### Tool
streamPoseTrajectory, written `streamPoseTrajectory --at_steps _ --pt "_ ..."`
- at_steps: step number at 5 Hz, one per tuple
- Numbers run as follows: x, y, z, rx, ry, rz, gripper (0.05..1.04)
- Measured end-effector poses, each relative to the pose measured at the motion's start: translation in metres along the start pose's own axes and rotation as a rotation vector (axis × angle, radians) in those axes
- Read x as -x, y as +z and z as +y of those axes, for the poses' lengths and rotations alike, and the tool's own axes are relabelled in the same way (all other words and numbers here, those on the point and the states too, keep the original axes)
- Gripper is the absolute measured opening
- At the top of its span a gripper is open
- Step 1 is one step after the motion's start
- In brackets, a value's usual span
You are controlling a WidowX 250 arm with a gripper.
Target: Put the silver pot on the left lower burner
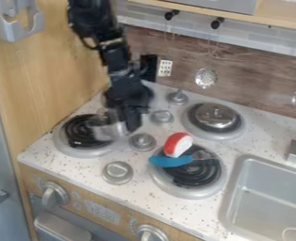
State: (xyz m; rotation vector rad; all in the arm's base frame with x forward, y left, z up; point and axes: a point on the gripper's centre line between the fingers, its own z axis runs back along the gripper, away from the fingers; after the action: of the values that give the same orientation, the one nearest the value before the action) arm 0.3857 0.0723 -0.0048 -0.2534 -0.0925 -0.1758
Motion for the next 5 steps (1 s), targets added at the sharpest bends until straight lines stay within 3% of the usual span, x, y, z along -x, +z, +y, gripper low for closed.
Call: streamPoseTrajectory --at_steps 3,4,5 --pt "0.052 0.008 0.032 -0.029 0.129 -0.072 0.064" --pt "0.051 0.010 0.036 -0.007 0.162 -0.113 0.080" --pt "0.057 -0.008 0.038 0.024 0.207 -0.087 0.241"
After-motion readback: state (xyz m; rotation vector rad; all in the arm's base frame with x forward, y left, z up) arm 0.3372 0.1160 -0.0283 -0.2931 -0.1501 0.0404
